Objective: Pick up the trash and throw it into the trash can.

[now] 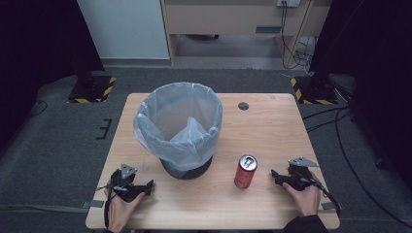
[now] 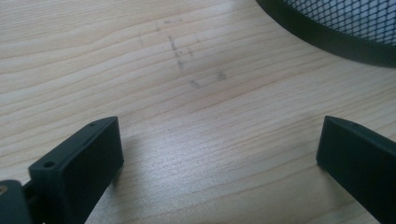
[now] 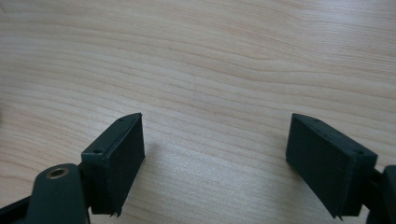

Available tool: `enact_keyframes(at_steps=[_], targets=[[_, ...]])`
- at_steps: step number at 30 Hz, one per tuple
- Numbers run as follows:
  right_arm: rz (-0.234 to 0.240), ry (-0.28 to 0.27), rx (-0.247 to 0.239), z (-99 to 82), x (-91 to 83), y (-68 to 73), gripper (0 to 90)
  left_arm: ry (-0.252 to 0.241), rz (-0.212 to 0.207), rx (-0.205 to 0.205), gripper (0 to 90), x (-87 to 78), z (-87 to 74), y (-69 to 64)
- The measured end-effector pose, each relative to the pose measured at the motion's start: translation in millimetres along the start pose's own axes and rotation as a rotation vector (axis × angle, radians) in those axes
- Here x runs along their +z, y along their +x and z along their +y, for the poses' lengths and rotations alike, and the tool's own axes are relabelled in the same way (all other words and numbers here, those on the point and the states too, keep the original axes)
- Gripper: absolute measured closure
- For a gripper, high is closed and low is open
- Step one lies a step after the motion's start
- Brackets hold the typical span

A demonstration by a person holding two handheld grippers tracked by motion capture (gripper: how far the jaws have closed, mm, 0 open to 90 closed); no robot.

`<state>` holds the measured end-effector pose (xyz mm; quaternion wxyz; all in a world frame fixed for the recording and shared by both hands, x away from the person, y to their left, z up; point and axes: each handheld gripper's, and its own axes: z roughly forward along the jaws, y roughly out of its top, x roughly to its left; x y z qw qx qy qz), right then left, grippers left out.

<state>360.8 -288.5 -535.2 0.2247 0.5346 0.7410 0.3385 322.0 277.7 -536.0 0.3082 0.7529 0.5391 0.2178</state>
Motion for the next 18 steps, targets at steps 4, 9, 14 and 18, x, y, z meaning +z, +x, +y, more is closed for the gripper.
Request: enact_keyframes(at_steps=[4, 9, 14, 18], targets=[[-0.006, -0.058, 0.009, 2.2, -7.4, -2.5, 23.7, -0.001, 0.003, -0.004, 0.0, 0.3, 0.3, 1.0], [0.008, -0.162, 0.047, 9.2, -23.7, -3.6, 22.8, 0.0, 0.002, -0.001, 0.0, -0.2, -0.2, 1.2], [0.015, -0.235, 0.062, 17.0, -39.0, -3.6, 23.1, 0.0, 0.003, 0.0, 0.0, -0.3, -0.4, 1.1], [0.031, -0.268, 0.064, 24.2, -48.7, -2.8, 23.1, 0.001, 0.003, 0.001, 0.0, -0.3, -0.4, 1.0]])
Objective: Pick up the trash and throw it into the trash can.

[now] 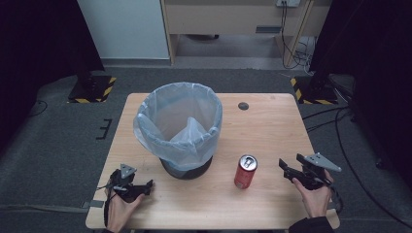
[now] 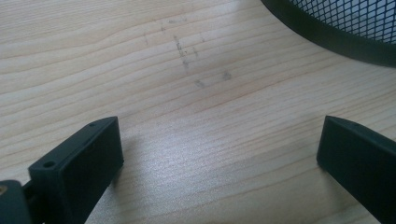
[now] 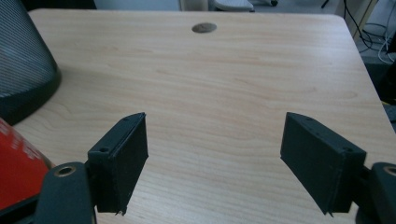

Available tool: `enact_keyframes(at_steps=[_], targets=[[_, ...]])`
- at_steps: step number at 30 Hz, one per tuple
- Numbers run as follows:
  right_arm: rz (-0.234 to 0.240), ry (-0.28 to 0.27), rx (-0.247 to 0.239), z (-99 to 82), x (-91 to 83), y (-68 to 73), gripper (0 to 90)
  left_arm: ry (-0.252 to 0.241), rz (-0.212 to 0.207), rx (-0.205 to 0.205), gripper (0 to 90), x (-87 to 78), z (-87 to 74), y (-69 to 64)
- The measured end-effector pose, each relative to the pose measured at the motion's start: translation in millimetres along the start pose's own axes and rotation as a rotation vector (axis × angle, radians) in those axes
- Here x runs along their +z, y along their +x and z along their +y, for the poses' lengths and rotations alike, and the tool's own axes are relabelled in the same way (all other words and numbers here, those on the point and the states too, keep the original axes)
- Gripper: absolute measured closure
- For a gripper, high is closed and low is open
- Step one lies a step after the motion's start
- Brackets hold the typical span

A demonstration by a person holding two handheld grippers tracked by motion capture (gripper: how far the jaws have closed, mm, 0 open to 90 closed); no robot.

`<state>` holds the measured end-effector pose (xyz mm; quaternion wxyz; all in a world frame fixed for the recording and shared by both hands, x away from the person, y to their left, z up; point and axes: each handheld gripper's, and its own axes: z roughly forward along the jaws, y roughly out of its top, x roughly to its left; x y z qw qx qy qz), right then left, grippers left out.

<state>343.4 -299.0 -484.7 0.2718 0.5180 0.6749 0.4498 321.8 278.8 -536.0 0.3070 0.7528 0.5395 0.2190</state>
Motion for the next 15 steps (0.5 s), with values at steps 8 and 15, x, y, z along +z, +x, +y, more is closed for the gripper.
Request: enact_keyframes(at_steps=[8, 15], targets=[[0.051, -0.056, -0.015, 21.2, -15.0, 12.7, 24.8, 0.0, 0.0, 0.0, 0.0, 0.0, 0.0, 0.0], [0.088, -0.118, -0.024, 35.4, -26.7, 24.6, 21.8, 0.0, 0.0, 0.0, 0.0, 0.0, 0.0, 0.0]])
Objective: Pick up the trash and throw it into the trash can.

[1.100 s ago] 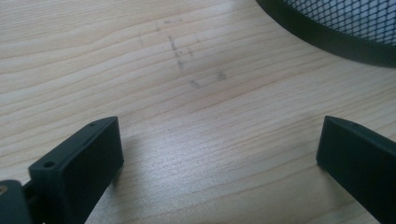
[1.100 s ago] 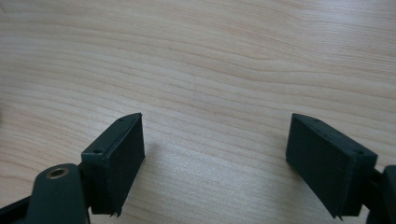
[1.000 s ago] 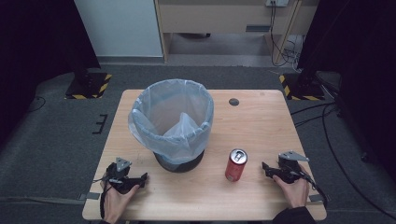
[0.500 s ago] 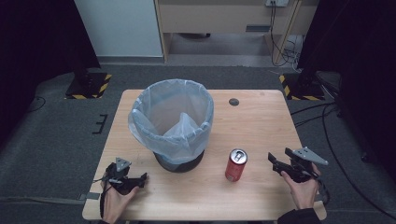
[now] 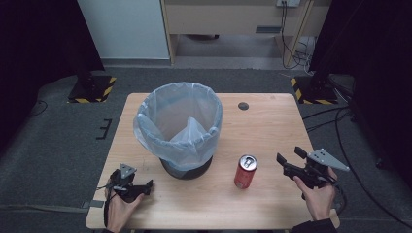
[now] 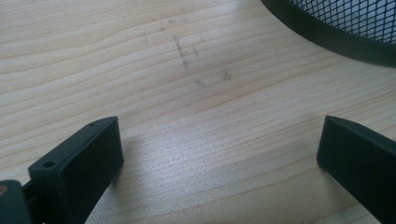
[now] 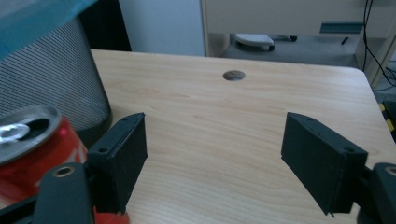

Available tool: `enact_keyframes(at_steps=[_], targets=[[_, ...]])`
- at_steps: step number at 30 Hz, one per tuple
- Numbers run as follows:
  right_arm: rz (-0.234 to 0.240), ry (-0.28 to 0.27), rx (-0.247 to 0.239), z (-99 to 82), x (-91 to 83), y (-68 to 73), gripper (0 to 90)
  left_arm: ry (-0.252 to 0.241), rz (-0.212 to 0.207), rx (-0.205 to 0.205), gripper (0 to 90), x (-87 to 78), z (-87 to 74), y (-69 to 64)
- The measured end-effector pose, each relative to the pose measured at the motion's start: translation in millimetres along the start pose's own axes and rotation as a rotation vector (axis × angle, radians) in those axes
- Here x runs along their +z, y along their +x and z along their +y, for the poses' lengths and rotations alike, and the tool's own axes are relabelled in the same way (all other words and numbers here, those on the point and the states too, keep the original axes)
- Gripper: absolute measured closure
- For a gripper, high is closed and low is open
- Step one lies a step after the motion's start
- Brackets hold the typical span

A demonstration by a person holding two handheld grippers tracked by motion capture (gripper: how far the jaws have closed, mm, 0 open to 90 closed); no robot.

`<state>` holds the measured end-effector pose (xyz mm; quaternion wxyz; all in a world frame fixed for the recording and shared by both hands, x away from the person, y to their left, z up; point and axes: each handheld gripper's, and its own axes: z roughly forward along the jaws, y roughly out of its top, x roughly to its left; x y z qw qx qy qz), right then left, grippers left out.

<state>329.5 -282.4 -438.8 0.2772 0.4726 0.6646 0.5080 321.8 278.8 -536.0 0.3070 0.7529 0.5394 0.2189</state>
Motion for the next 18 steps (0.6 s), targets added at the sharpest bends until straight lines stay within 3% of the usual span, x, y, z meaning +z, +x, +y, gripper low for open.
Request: enact_keyframes(at_steps=[9, 18], targets=[[0.07, -0.066, 0.005, 15.3, -10.5, 15.9, 18.1, 0.0, -0.002, 0.002, 0.0, 0.0, 0.0, 0.1], [0.149, -0.076, -0.014, 20.5, -11.2, 32.9, 16.3, 0.0, -0.002, 0.001, 0.0, 0.0, 0.1, 0.1]])
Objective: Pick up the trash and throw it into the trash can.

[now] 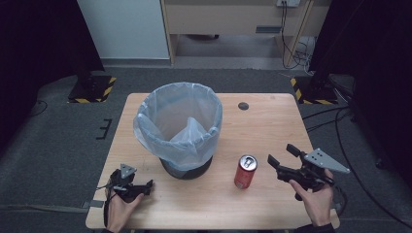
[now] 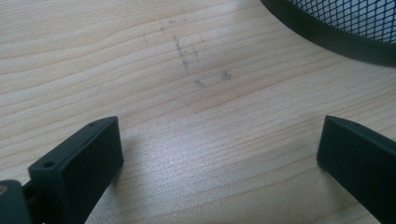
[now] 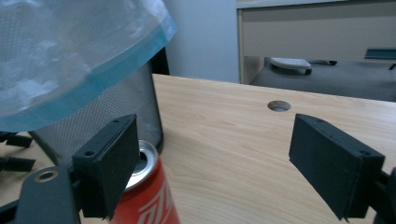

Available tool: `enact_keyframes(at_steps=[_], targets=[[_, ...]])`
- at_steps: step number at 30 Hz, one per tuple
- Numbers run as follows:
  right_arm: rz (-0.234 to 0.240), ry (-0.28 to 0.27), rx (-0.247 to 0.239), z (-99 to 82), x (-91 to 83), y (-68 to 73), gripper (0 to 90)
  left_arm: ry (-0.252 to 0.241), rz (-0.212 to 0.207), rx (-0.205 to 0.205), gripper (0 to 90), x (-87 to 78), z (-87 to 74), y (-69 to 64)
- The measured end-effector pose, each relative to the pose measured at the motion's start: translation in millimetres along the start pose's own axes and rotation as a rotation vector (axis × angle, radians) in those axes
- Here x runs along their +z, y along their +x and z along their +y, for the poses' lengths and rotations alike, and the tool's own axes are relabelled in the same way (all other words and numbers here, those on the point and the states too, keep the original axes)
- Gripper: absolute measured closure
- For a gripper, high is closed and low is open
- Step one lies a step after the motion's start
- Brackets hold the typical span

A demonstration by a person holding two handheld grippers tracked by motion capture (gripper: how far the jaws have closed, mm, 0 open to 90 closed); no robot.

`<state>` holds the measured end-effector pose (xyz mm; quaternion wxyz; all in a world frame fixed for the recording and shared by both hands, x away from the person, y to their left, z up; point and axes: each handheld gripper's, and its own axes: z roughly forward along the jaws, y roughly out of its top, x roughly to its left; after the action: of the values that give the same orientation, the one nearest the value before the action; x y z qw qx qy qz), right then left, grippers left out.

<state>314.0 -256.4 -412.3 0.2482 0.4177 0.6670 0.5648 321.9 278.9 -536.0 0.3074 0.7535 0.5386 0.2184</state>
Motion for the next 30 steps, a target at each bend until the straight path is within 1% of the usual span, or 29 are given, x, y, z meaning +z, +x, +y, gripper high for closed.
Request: enact_keyframes(at_steps=[6, 8, 9, 10, 13, 15, 20, 25, 30], targets=[[0.053, 0.003, -0.01, -0.2, 3.8, 9.8, 16.1, 0.0, -0.002, 0.002, 0.0, 0.1, 0.1, 0.2], [0.078, -0.002, 0.002, -1.1, 5.7, 12.7, 16.2, 0.0, -0.002, 0.002, 0.0, 0.1, 0.1, 0.3], [0.088, 0.001, 0.001, -1.9, 6.9, 13.7, 16.2, 0.0, -0.002, 0.003, 0.0, 0.1, 0.1, 0.3], [0.092, 0.006, 0.003, -2.8, 8.2, 15.0, 16.2, 0.0, -0.003, 0.003, 0.0, 0.1, 0.1, 0.3], [0.097, 0.028, -0.021, -6.6, 12.8, 17.2, 16.5, 0.0, -0.003, 0.003, 0.0, 0.1, 0.1, 0.4], [0.11, 0.042, -0.024, -8.9, 16.0, 19.6, 16.8, 0.0, -0.004, 0.004, 0.0, 0.2, 0.2, 0.4], [0.142, 0.055, -0.026, -13.8, 22.5, 25.0, 17.2, 0.0, -0.004, 0.004, 0.0, 0.2, 0.2, 0.4], [0.164, 0.079, -0.047, -20.7, 30.9, 30.1, 17.5, 0.0, -0.004, 0.004, 0.0, 0.2, 0.2, 0.5], [0.166, 0.103, -0.056, -24.9, 35.0, 32.9, 18.0, 0.0, -0.005, 0.004, 0.0, 0.2, 0.2, 0.5]])
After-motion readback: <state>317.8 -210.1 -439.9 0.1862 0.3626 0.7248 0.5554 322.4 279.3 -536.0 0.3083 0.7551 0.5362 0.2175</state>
